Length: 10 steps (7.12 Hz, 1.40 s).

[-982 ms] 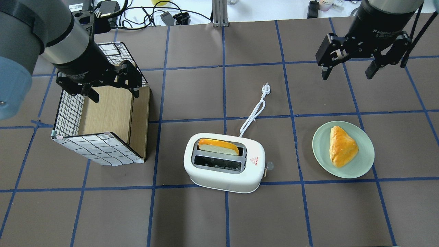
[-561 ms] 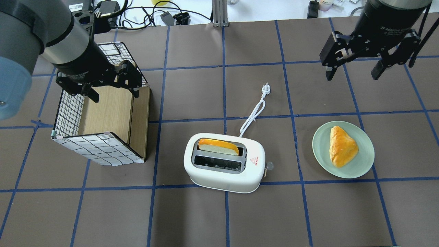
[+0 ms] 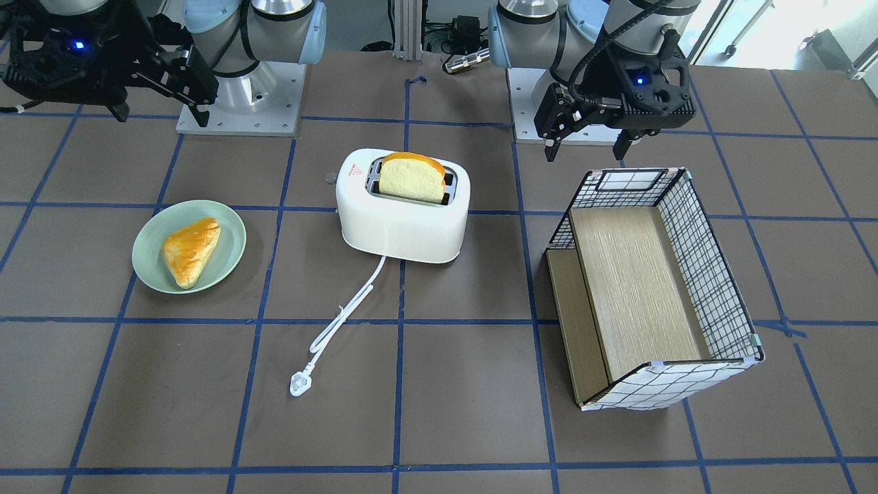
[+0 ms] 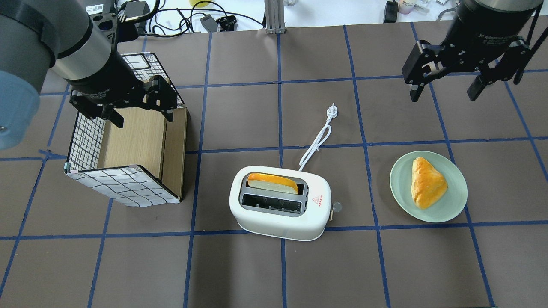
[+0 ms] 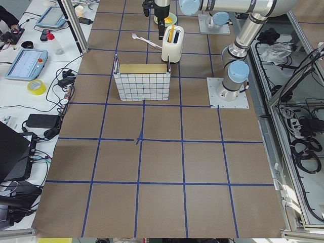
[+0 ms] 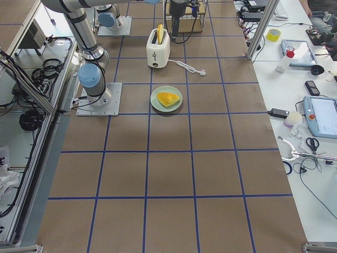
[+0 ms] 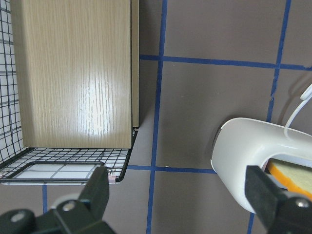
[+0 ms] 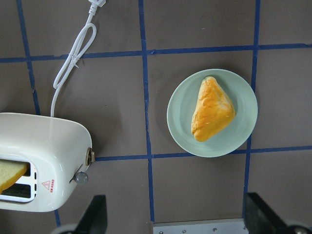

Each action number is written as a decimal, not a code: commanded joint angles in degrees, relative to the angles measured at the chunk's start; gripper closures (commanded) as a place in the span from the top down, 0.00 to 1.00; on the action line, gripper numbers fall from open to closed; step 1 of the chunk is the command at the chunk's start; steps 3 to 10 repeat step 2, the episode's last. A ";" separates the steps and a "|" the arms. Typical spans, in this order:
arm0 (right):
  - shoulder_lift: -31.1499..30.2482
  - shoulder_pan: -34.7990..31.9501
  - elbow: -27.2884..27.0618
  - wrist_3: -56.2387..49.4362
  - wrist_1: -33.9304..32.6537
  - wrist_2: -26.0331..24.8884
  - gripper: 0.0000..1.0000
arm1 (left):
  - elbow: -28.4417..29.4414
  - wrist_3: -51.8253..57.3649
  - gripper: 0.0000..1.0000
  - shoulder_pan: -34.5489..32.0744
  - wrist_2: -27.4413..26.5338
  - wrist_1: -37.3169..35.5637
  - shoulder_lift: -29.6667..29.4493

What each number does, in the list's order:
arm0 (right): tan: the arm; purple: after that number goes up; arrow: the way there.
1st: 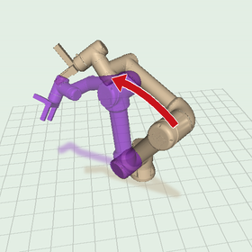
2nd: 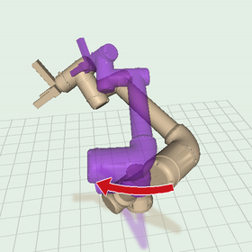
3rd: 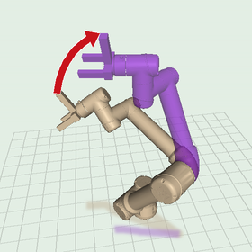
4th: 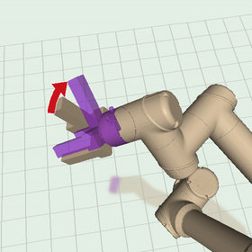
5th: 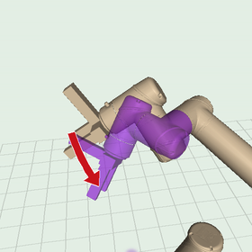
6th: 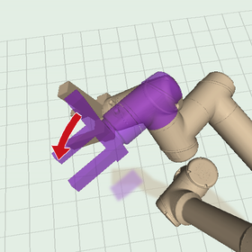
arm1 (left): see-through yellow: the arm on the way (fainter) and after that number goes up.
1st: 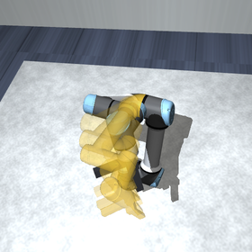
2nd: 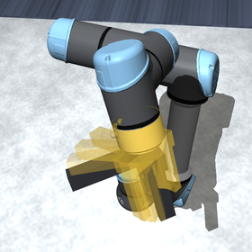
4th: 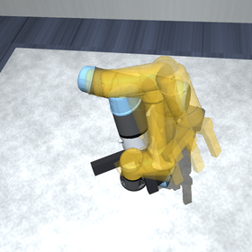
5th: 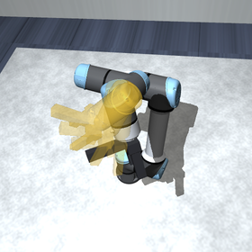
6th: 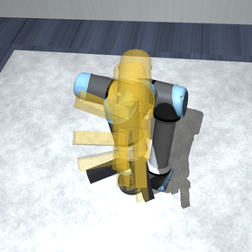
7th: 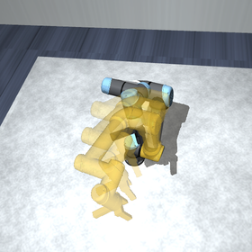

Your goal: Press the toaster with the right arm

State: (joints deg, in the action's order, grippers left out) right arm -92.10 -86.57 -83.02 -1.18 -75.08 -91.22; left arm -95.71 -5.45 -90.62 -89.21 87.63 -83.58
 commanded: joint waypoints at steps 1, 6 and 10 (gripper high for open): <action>-0.01 0.00 -0.13 -0.05 -0.07 0.34 1.00 | -0.09 0.00 1.00 0.00 0.00 0.00 0.00; 0.08 0.00 -0.13 -0.14 -0.42 0.43 1.00 | 0.00 0.00 1.00 0.00 0.00 0.00 0.00; 0.08 0.00 -0.13 -0.14 -0.42 0.43 1.00 | 0.00 0.00 1.00 0.00 0.00 0.00 0.00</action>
